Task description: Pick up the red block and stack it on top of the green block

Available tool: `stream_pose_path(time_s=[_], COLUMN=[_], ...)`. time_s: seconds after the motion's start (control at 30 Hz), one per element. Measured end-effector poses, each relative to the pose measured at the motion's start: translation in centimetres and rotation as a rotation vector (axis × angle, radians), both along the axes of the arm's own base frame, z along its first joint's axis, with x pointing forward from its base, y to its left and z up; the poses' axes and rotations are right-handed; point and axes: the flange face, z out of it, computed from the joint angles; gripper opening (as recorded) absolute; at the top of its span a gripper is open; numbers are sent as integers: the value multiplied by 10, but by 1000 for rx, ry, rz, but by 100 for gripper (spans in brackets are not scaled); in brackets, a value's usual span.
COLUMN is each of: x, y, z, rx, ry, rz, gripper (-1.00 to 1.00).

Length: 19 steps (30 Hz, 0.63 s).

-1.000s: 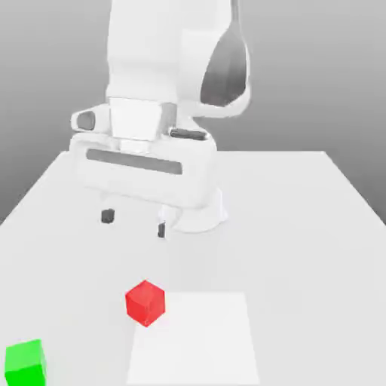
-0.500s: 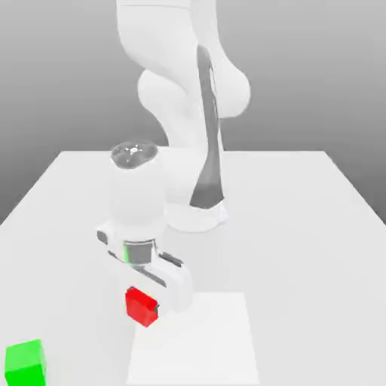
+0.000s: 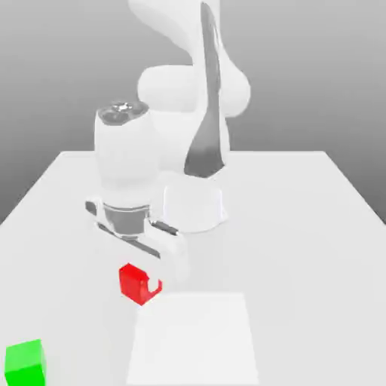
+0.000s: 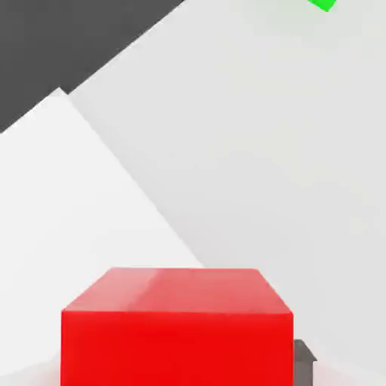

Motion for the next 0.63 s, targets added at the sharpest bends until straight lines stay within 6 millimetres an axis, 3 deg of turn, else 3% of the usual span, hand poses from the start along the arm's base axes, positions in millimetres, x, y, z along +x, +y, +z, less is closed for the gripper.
stream_pose_path(time_s=[0.37,0.5,0.53,0.63], x=[75,80,80,80], y=[-120,-131,-131,-131], z=[22,-26,-34,-34], rx=[-18,-25,-26,-26], ry=[5,7,8,8], rz=[-6,-5,-5,-5], gripper=[-100,-100,100,100])
